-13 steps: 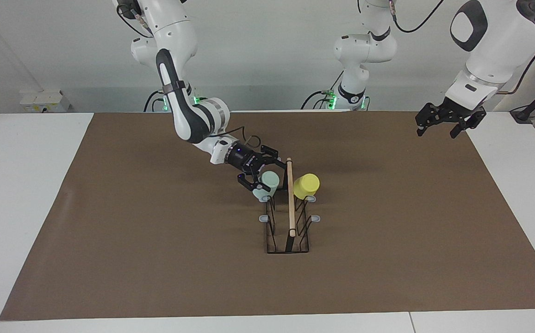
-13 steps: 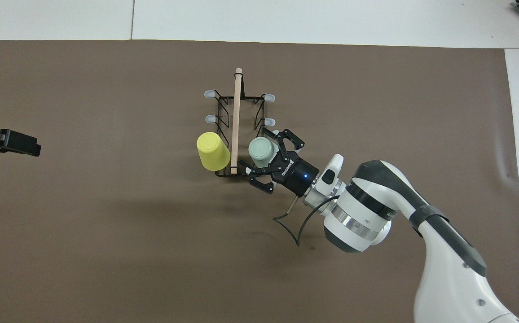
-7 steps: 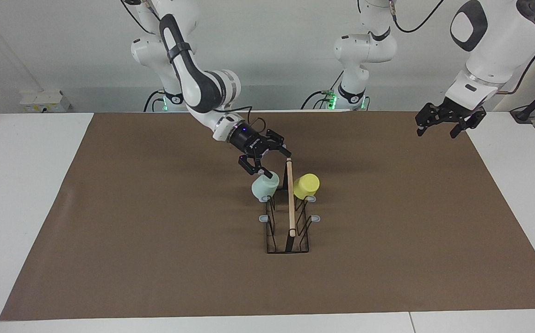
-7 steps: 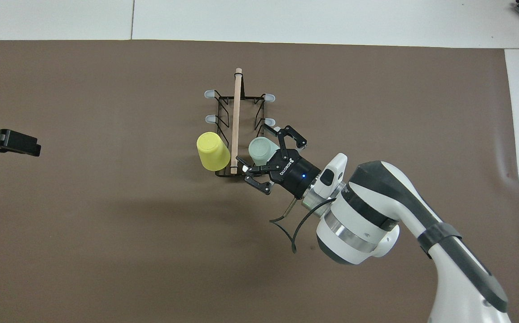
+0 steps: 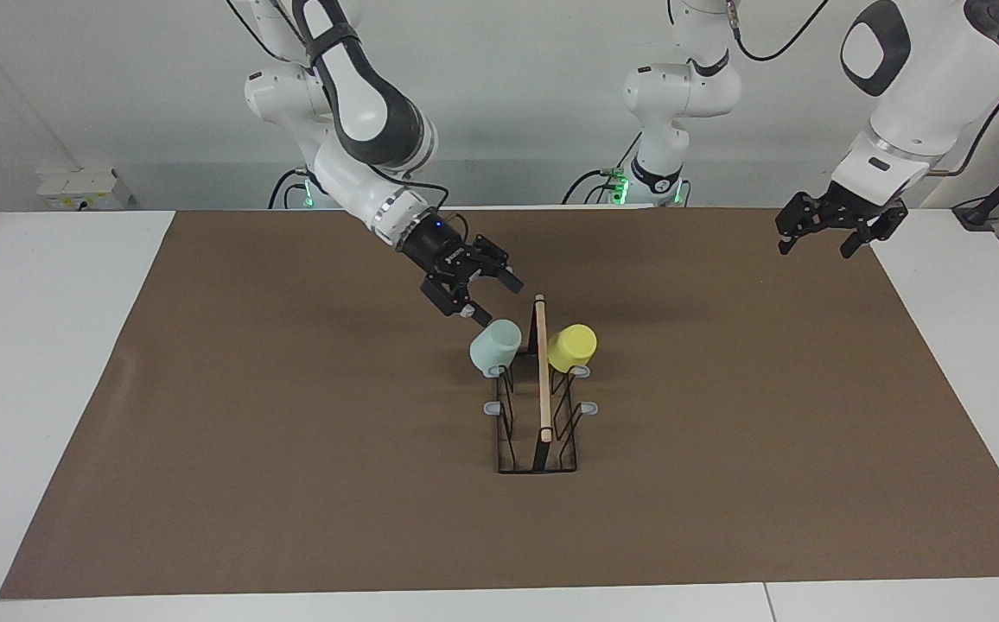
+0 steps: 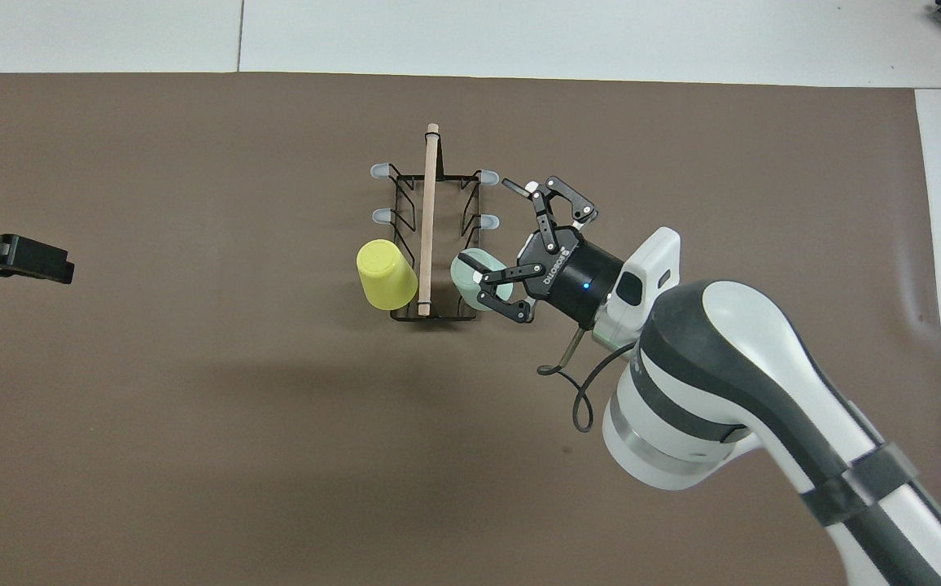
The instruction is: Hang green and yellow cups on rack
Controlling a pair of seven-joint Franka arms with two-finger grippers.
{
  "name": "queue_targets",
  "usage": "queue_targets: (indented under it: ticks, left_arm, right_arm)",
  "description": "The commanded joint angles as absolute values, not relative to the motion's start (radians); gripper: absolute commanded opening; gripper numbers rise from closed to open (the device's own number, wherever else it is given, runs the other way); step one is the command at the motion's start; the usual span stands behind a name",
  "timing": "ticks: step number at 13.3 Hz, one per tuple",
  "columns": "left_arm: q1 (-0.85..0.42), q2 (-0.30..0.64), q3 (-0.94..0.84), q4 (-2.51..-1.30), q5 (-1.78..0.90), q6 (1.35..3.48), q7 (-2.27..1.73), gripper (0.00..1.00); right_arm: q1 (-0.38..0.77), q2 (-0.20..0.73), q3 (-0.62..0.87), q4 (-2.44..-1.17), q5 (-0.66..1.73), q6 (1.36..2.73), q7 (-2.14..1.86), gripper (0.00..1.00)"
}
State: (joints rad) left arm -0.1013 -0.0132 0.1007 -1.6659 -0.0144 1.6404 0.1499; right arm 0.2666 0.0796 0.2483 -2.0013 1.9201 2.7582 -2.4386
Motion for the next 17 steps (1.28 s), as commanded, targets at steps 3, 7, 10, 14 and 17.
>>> queue_targets:
  ticks: [3, 7, 10, 14, 17]
  left_arm:
    - [-0.098, -0.015, 0.100, -1.663, -0.029, 1.628, 0.161, 1.00]
    - [-0.098, -0.015, 0.100, -1.663, -0.029, 1.628, 0.161, 1.00]
    - [-0.098, -0.015, 0.100, -1.661, -0.029, 1.628, 0.161, 1.00]
    - [-0.098, -0.015, 0.100, -1.663, -0.029, 1.628, 0.161, 1.00]
    - [-0.098, -0.015, 0.100, -1.663, -0.029, 1.628, 0.161, 1.00]
  right_arm:
    - [0.122, 0.052, 0.250, -2.006, 1.524, 2.549, -2.232, 1.00]
    - [-0.027, 0.041, 0.249, -1.971, 1.277, 2.314, -2.109, 1.00]
    - [-0.113, 0.023, 0.245, -1.947, 1.032, 2.170, -2.007, 1.00]
    - [-0.187, -0.018, 0.239, -1.911, 0.732, 1.950, -1.881, 1.00]
    - [-0.170, -0.041, 0.244, -1.898, 0.608, 1.914, -1.716, 1.00]
